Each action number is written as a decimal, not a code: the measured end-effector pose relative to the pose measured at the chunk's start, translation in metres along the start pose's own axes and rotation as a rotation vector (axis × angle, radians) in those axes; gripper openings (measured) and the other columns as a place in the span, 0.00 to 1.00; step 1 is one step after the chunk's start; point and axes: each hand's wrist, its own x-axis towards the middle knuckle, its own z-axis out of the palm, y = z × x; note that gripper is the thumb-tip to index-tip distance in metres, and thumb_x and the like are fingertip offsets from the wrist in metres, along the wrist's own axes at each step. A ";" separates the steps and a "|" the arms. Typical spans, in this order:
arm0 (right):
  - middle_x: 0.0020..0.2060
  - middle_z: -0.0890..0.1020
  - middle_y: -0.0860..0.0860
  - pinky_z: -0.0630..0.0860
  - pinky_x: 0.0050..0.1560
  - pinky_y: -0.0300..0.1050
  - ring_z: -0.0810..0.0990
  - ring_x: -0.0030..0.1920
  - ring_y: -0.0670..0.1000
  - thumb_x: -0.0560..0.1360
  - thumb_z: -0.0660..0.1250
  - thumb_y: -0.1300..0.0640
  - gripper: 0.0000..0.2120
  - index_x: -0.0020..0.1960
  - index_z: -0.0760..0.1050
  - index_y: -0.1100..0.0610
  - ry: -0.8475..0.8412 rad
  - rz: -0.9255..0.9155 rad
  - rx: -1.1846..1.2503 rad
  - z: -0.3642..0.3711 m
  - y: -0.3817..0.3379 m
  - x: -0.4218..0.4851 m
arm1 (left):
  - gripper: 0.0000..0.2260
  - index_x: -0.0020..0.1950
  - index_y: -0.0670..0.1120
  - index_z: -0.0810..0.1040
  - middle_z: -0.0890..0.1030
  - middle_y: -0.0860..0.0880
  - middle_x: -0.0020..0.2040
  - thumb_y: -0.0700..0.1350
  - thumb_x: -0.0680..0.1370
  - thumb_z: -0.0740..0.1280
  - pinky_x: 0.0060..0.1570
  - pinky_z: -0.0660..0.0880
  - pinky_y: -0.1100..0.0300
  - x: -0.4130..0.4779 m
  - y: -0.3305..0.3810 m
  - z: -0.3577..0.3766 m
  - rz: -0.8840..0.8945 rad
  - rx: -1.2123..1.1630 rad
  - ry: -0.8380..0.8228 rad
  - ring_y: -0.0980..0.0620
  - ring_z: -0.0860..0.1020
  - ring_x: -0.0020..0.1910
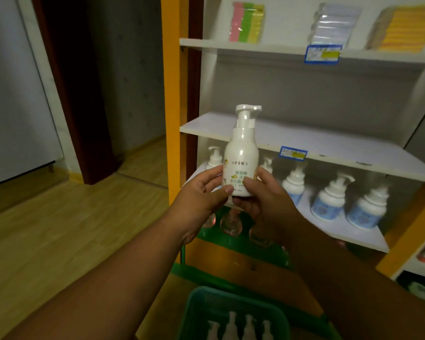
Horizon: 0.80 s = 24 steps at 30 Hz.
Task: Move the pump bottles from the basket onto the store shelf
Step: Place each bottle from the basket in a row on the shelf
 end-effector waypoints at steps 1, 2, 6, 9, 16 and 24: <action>0.58 0.85 0.56 0.82 0.52 0.50 0.84 0.59 0.58 0.67 0.76 0.49 0.25 0.63 0.76 0.48 0.026 -0.005 -0.036 0.000 -0.003 0.002 | 0.24 0.72 0.47 0.72 0.82 0.48 0.64 0.37 0.77 0.70 0.63 0.76 0.47 0.002 0.002 0.000 0.015 0.033 0.009 0.49 0.80 0.63; 0.58 0.84 0.56 0.82 0.52 0.50 0.84 0.59 0.57 0.66 0.76 0.49 0.29 0.65 0.75 0.49 0.051 -0.007 -0.062 0.000 -0.007 0.003 | 0.24 0.72 0.48 0.73 0.82 0.50 0.63 0.37 0.76 0.71 0.64 0.75 0.47 0.004 0.004 0.001 0.031 0.063 0.022 0.50 0.80 0.63; 0.58 0.84 0.57 0.82 0.49 0.45 0.85 0.58 0.57 0.74 0.70 0.52 0.19 0.65 0.76 0.52 0.043 0.006 -0.021 0.000 -0.021 0.008 | 0.28 0.72 0.48 0.73 0.81 0.50 0.65 0.39 0.73 0.75 0.63 0.76 0.44 0.011 0.012 0.007 0.089 0.127 0.121 0.50 0.79 0.63; 0.60 0.83 0.58 0.81 0.54 0.48 0.83 0.60 0.57 0.80 0.67 0.55 0.17 0.67 0.74 0.55 -0.005 -0.017 -0.011 0.000 -0.029 0.011 | 0.28 0.71 0.47 0.74 0.81 0.52 0.64 0.40 0.72 0.76 0.63 0.77 0.50 0.015 0.016 0.011 0.118 0.139 0.158 0.54 0.79 0.62; 0.59 0.85 0.56 0.82 0.54 0.46 0.83 0.61 0.56 0.83 0.62 0.58 0.13 0.67 0.75 0.57 -0.058 -0.042 0.049 -0.004 -0.044 0.016 | 0.25 0.71 0.44 0.74 0.80 0.48 0.66 0.37 0.75 0.73 0.66 0.74 0.47 0.028 0.028 0.014 0.132 0.148 0.115 0.51 0.77 0.66; 0.62 0.83 0.59 0.81 0.57 0.47 0.82 0.63 0.58 0.84 0.59 0.61 0.15 0.69 0.72 0.62 -0.121 -0.045 0.113 -0.011 -0.059 0.029 | 0.24 0.71 0.40 0.73 0.81 0.43 0.64 0.33 0.76 0.71 0.66 0.74 0.46 0.048 0.044 0.010 0.125 0.162 0.059 0.47 0.79 0.64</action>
